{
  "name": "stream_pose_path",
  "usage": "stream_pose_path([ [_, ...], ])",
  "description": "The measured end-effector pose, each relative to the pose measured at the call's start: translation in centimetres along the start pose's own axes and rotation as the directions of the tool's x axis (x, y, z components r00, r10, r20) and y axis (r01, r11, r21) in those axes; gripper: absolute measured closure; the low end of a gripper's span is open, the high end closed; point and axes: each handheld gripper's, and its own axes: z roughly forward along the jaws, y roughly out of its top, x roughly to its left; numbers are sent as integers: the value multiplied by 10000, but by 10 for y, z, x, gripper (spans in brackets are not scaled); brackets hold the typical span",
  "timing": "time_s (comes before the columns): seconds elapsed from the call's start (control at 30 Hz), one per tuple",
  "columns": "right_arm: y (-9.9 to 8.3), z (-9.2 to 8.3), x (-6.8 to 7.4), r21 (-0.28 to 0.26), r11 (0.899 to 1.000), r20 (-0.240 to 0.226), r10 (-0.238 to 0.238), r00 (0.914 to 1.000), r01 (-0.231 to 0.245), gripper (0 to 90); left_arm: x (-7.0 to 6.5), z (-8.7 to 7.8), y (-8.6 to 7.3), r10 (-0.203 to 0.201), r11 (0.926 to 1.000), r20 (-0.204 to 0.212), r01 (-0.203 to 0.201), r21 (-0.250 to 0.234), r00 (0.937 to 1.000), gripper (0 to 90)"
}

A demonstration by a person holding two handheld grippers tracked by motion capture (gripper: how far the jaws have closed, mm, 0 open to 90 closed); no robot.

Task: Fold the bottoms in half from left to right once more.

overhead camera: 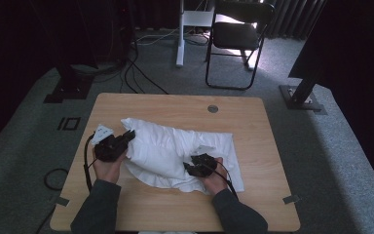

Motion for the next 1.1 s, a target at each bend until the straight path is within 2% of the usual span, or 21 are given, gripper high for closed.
stream_pose_path([
  [0.1,0,2,2,-131,9999,24,107,9999,-107,531,-5,1,7,109,9998,55,-109,-135,9999,874],
  [0.23,4,4,3,40,9999,-58,144,9999,-143,532,-13,5,16,198,9994,295,-189,-290,9994,874],
  [0.27,4,5,4,-1,9997,-31,237,9997,-237,533,-17,8,20,237,9991,467,-219,-371,9986,874],
  [0.43,6,9,12,-145,9995,197,272,9994,-269,534,-27,13,27,341,9984,752,-307,-465,9966,874],
  [0.6,12,18,25,-307,9990,200,329,9993,-322,535,-42,20,36,592,9970,1170,-529,-563,9914,874],
  [0.7,16,22,31,-322,9991,191,294,9994,-288,535,-46,23,36,603,9970,1348,-531,-562,9890,874],
  [0.73,20,26,38,-327,9991,215,275,9994,-268,535,-50,27,37,542,9973,1552,-459,-568,9864,874],
  [0.87,24,31,49,-401,9987,244,330,9992,-320,538,-55,32,38,575,9973,1694,-490,-542,9839,874],
  [0.9,26,34,55,-465,9986,132,274,9995,-268,539,-56,32,38,590,9972,1711,-503,-545,9835,874],
  [0.97,27,35,59,-529,9983,3,260,9997,-260,538,-57,33,38,648,9970,1686,-566,-534,9835,874],
  [1.0,28,36,62,-610,9977,-295,261,9992,-279,536,-57,33,37,766,9964,1577,-698,-479,9845,874],
  [1.03,31,31,61,-614,9977,-1222,215,9923,-292,461,-54,32,37,759,9963,1580,-687,-506,9845,874],
  [1.1,32,17,59,-898,9957,-1411,91,9900,-219,432,-50,29,36,714,9965,1534,-636,-550,9856,874],
])
